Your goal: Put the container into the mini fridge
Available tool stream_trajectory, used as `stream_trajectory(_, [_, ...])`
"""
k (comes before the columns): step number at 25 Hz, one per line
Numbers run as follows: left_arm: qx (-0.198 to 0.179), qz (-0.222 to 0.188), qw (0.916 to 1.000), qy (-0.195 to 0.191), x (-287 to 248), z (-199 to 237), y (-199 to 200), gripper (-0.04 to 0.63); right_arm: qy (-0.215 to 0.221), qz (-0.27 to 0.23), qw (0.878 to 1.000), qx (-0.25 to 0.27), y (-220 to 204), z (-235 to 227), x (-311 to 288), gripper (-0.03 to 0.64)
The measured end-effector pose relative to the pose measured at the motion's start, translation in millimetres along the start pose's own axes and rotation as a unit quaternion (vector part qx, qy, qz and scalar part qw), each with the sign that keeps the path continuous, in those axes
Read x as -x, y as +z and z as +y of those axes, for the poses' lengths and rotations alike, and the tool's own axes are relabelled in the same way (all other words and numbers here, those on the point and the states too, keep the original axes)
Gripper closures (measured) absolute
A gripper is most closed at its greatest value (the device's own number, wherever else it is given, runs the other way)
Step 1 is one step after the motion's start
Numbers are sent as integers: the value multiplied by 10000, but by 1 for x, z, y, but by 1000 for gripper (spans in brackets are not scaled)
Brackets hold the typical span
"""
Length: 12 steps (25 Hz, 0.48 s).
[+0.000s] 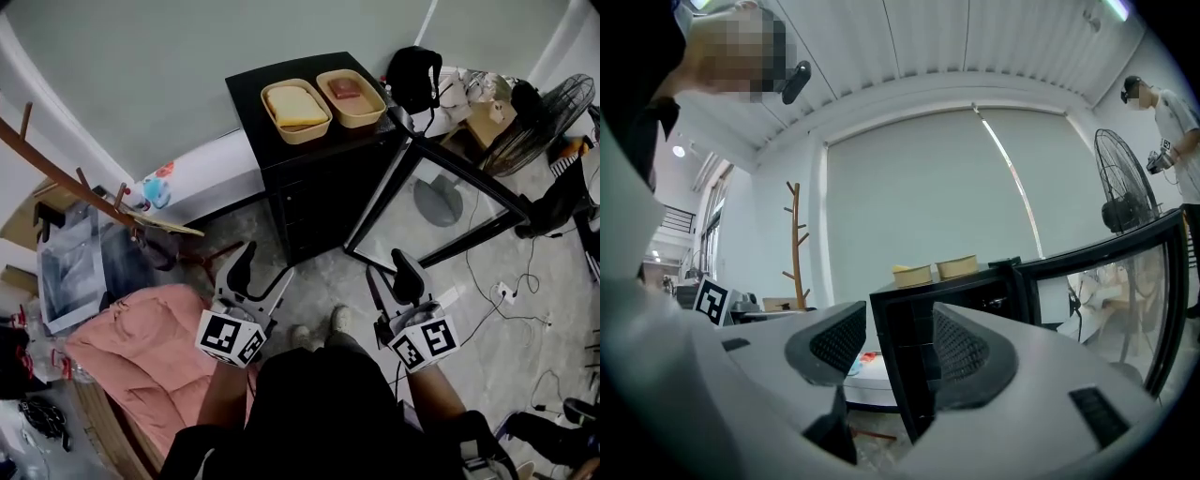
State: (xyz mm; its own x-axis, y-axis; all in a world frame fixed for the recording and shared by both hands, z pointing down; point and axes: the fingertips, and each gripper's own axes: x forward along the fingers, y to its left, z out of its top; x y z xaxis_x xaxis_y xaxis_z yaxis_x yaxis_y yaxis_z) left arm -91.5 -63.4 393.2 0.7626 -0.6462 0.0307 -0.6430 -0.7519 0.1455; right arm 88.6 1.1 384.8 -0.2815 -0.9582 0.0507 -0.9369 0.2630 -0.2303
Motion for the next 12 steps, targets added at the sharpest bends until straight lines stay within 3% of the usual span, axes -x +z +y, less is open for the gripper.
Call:
stream_trajectory(7, [-64, 46, 9999, 107, -38, 7, 7, 249, 276, 83, 9995, -109, 4, -32, -35, 380])
stream_trajectory(12, [-488, 2, 9986, 204, -70, 23, 30, 250, 549, -2, 9984, -143, 16, -52, -70, 380])
